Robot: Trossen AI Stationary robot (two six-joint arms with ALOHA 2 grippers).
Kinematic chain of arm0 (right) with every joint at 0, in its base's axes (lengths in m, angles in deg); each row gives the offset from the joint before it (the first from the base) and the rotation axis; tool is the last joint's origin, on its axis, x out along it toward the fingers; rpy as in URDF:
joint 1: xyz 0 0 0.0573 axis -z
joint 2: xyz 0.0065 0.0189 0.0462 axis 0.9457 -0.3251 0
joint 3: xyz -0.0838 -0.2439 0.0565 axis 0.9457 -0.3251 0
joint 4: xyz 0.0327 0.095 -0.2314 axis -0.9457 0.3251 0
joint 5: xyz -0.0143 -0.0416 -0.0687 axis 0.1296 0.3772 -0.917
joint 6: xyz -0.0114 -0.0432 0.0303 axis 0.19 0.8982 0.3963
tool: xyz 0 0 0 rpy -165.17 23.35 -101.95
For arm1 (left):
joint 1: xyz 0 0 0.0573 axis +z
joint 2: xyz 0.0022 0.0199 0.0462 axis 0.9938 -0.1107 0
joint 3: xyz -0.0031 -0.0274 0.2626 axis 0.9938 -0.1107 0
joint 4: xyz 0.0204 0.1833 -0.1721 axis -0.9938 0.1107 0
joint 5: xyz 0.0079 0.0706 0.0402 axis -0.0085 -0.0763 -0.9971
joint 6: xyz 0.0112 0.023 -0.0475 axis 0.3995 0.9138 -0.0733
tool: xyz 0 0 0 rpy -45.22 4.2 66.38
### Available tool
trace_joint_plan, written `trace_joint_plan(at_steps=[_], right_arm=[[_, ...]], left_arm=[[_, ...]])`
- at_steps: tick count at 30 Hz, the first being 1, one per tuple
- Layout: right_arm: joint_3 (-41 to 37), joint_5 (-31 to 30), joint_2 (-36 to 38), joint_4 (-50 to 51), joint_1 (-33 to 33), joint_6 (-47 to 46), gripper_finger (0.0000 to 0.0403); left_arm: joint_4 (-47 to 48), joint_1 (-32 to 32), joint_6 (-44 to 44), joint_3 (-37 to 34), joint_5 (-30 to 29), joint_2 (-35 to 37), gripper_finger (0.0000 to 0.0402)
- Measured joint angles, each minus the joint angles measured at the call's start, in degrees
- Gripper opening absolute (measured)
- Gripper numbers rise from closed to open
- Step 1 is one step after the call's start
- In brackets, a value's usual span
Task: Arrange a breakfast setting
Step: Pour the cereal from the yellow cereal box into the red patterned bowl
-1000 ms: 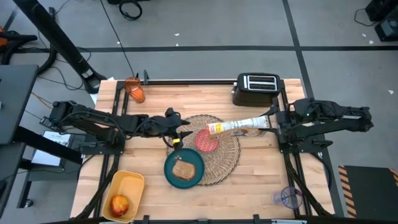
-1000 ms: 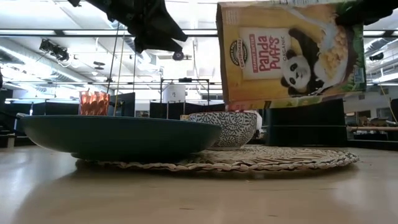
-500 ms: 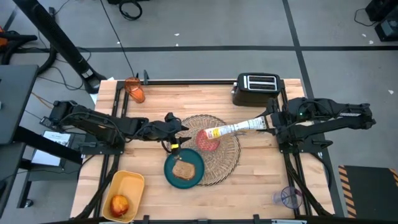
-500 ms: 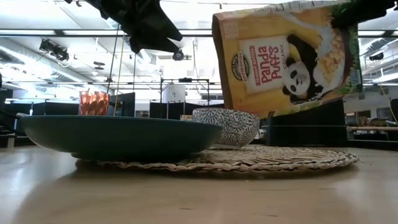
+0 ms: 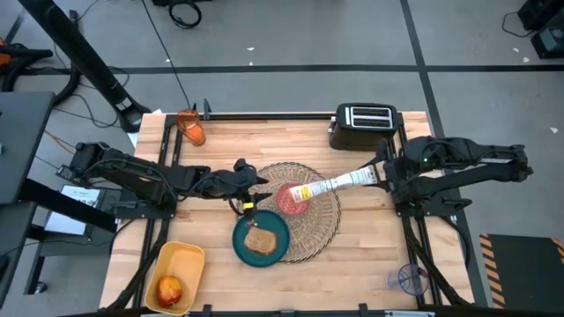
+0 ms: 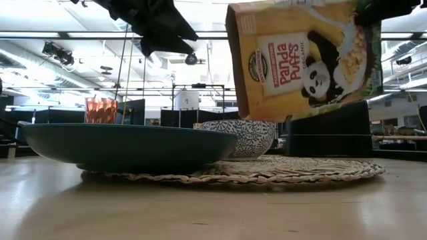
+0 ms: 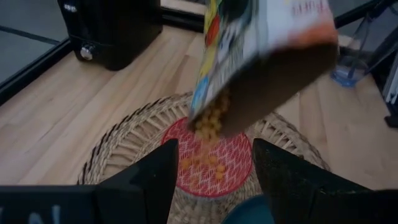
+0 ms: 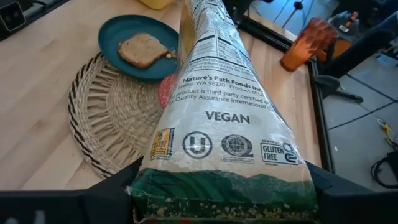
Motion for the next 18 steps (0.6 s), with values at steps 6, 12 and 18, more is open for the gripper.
trace_joint_plan(at_steps=[6,12,18], right_arm=[[0.0,0.2,-0.7,-1.6,0.0,1.6,0.0232],[0.0,0.2,-1.3,-1.4,0.0,3.1,0.0232],[2.7,-2.4,-3.9,0.0,-1.6,3.8,0.0232]], left_arm=[[-1.2,0.0,0.0,0.0,0.0,0.0,0.0215],[-1.1,0.0,0.2,0.0,0.0,0.0,0.0215],[-1.2,0.0,0.7,0.0,0.0,0.0,0.0215]])
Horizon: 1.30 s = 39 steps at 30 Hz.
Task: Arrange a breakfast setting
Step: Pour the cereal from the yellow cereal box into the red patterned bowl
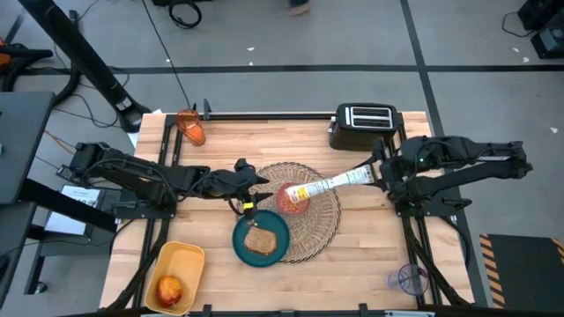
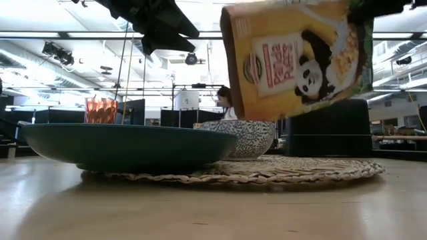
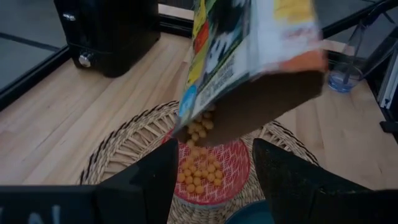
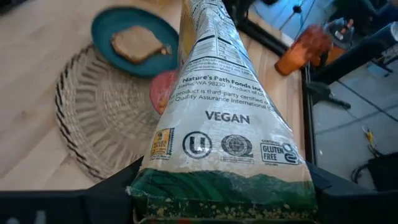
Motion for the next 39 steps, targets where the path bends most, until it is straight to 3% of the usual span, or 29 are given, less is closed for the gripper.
trace_joint_plan(at_steps=[8,20,28,31,39], right_arm=[[1.9,-0.8,-3.7,1.2,-1.8,0.3,0.0232],[2.0,-0.2,-0.8,0.2,-1.8,0.0,0.0232],[2.0,-0.6,-3.5,0.6,-2.0,1.5,0.0232],[2.0,-3.3,-4.3,0.5,-2.3,1.8,0.0232],[2.0,-1.5,-4.9,-1.7,-2.5,1.9,0.0232]], left_arm=[[0.0,0.0,0.0,0.0,0.0,0.0,0.0215],[0.0,0.0,0.0,0.0,0.0,0.0,0.0215],[-0.3,1.0,-0.1,0.0,0.0,0.0,0.0215],[-0.3,1.0,-0.1,0.0,0.0,0.0,0.0215],[-0.2,1.0,-0.1,0.0,0.0,0.0,0.0215]])
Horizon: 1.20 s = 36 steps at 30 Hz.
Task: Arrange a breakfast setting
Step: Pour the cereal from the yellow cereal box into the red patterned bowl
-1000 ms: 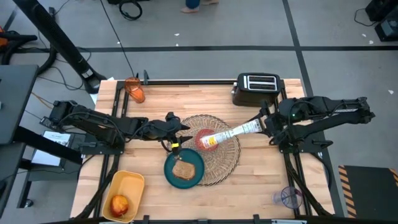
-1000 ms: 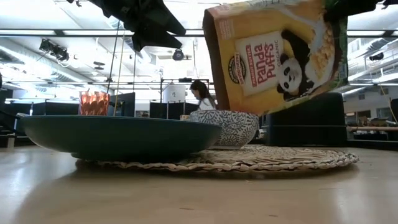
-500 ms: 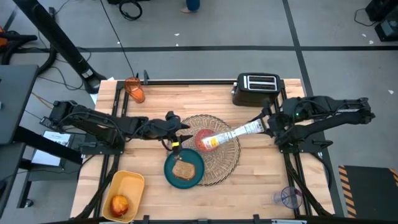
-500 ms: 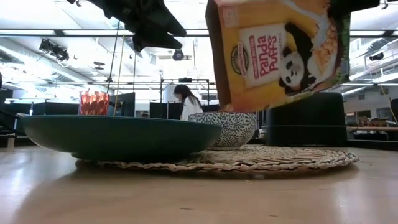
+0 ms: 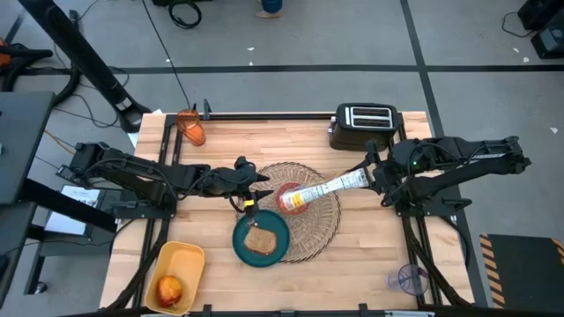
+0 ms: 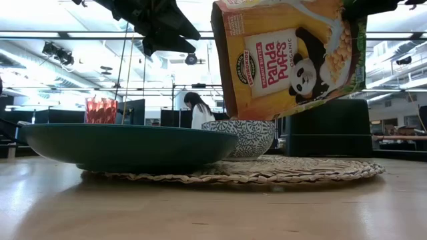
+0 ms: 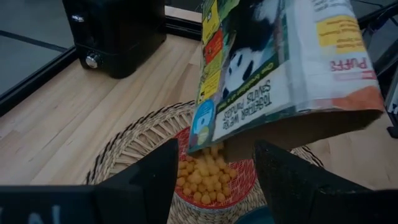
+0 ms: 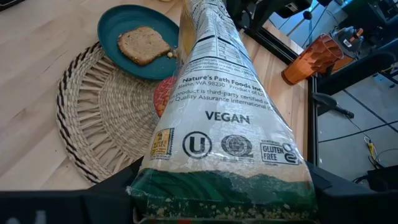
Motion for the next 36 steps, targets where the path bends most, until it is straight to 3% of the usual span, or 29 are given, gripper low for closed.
trace_joint_plan(at_steps=[16,21,36], right_arm=[[0.0,0.3,4.5,3.4,0.0,-2.9,0.0232],[0.0,4.5,6.7,4.5,0.0,-4.7,0.0232],[0.0,-0.7,6.6,6.3,0.0,-5.7,0.0232]], left_arm=[[0.1,-0.1,-0.5,0.0,0.0,0.0,0.0215],[0.1,-0.1,-0.5,0.0,0.0,0.0,0.0215],[0.0,-0.1,-0.5,0.0,0.0,0.0,0.0215]])
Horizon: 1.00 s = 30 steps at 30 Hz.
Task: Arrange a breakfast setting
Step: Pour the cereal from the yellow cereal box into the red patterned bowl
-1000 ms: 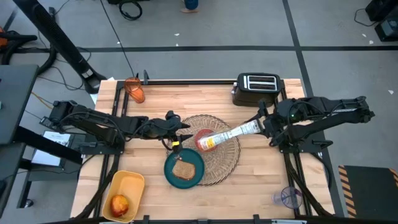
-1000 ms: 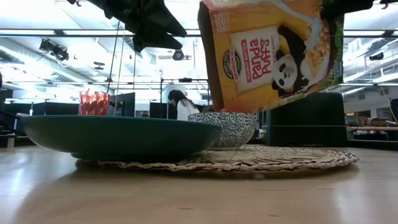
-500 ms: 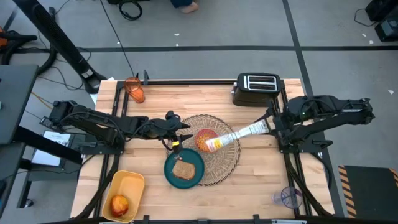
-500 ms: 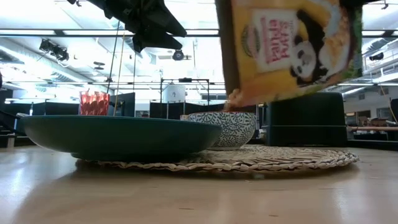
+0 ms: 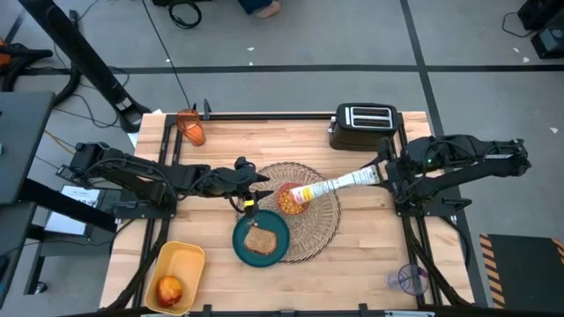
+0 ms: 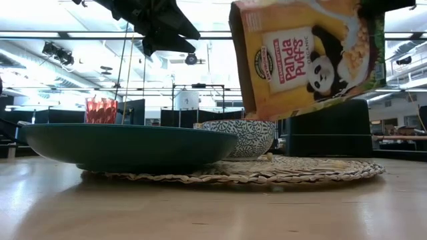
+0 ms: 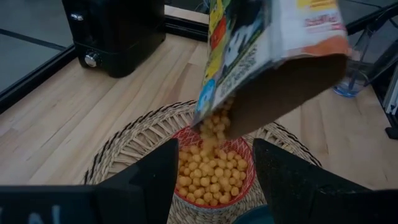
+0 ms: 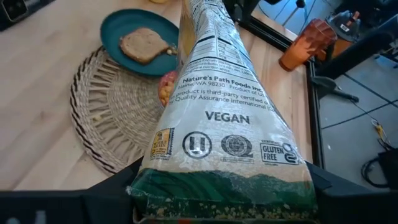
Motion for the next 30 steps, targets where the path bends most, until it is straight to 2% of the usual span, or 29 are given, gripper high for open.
trace_joint_plan(at_steps=[13,19,30], right_arm=[[0.0,-1.3,-7.4,-5.7,0.0,0.1,0.0232],[0.0,0.1,-7.1,-8.8,0.0,-0.1,0.0232],[0.0,0.2,-5.7,-4.7,0.0,-0.5,0.0232]], left_arm=[[-5.1,-0.8,4.6,0.0,0.1,0.0,0.0215],[-3.9,-1.1,4.4,0.0,0.1,0.0,0.0215],[-2.4,-1.4,4.2,0.0,0.1,0.0,0.0215]])
